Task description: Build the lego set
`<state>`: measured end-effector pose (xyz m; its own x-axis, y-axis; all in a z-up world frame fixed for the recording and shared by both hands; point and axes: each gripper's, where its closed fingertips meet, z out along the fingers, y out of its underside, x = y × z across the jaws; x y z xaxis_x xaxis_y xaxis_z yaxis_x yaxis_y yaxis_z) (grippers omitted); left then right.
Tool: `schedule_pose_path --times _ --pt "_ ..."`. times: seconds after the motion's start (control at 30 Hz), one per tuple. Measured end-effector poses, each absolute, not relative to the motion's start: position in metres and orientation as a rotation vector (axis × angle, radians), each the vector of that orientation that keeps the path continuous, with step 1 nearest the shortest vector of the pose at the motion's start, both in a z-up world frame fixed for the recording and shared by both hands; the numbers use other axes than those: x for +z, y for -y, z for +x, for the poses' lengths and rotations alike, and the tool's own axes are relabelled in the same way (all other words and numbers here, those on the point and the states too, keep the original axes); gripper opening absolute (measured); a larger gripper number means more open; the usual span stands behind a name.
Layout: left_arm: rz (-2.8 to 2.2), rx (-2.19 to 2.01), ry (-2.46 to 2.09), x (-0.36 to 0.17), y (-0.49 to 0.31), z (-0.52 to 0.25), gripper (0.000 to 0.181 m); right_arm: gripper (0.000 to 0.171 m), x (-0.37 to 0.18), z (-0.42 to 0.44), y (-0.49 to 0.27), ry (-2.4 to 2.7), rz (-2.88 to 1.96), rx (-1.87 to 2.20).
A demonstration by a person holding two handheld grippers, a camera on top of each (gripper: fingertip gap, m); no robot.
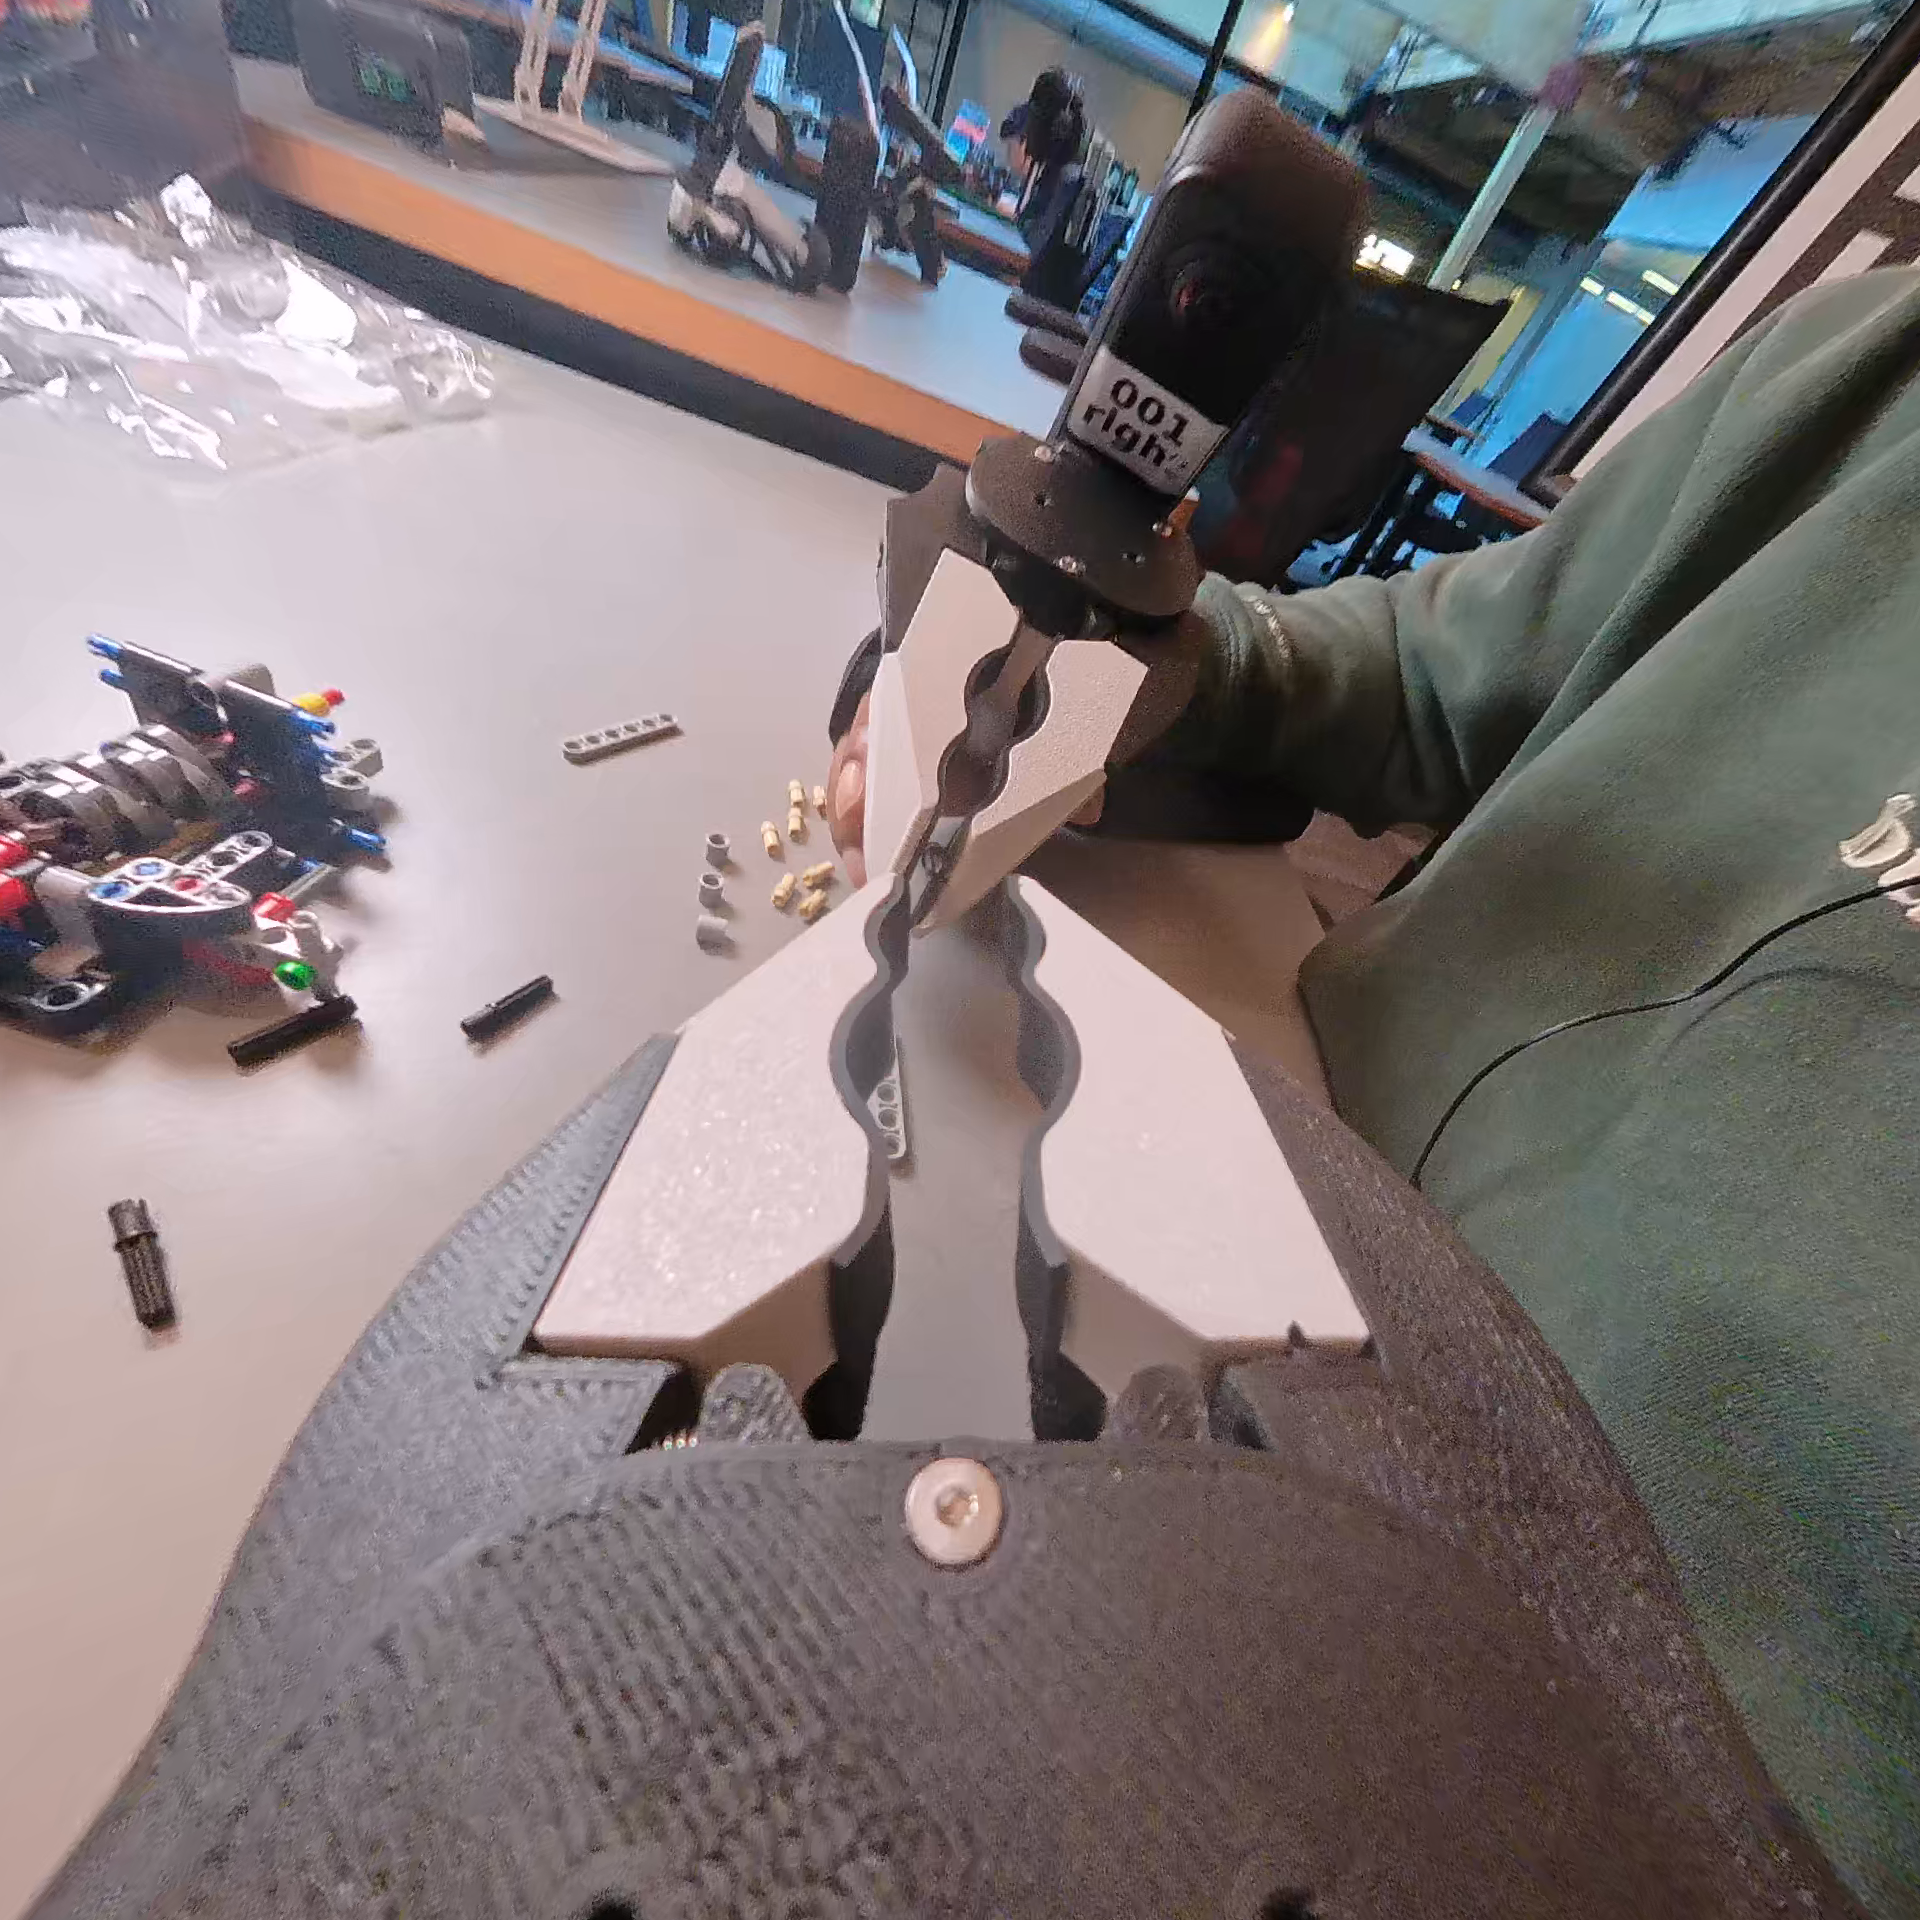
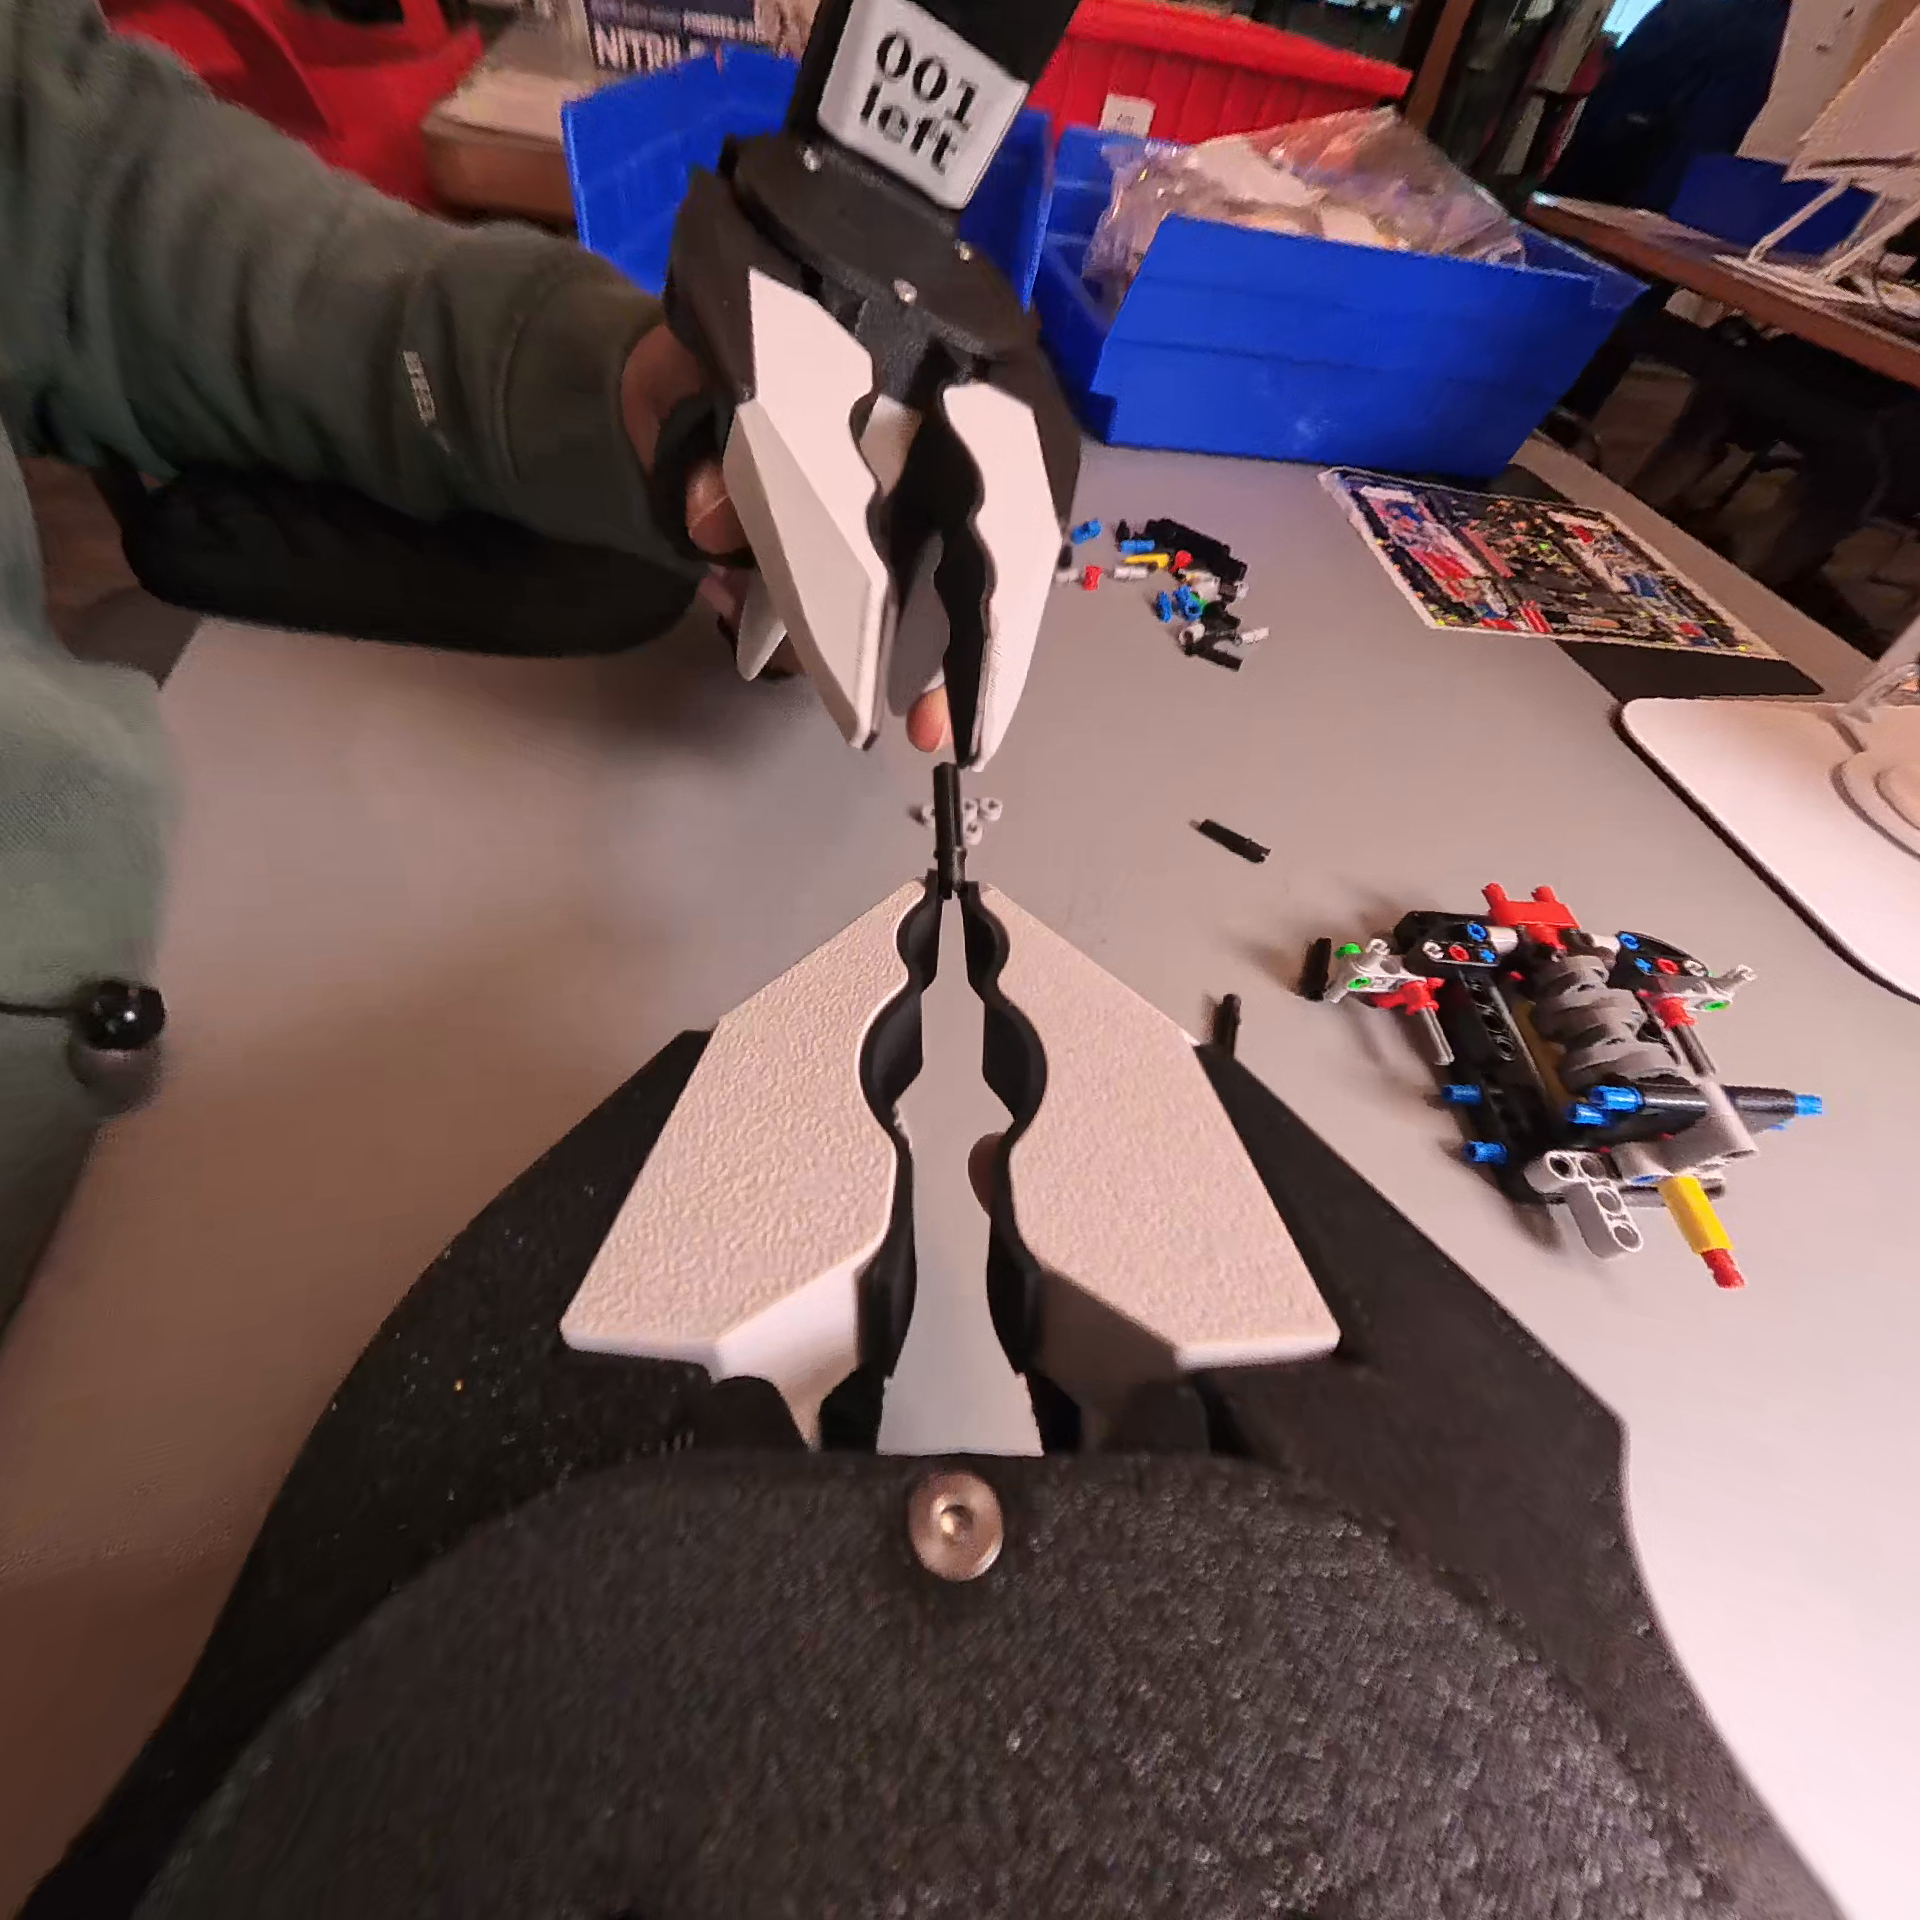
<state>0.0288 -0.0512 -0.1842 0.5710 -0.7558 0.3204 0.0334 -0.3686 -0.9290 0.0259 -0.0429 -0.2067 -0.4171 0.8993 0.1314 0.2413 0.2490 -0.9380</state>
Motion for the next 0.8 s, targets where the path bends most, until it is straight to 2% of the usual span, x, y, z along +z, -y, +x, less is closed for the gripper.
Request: schedule_pose_path --times 0.23,0.37,0.8 --pt "-1.651 -0.924 -0.595 -0.167 0.052 0.029 0.014 0.001 -0.187 0.024 0.048 1.720 -1.036 1.323" --pt "-1.634 -0.914 -0.596 -0.165 0.051 0.033 0.002 0.001 -0.187 0.020 0.057 1.722 -1.026 1.334" --pt "-1.661 -0.939 -0.557 -0.168 0.048 0.029 0.001 0.002 -0.183 0.020 0.051 1.681 -1.021 1.325"
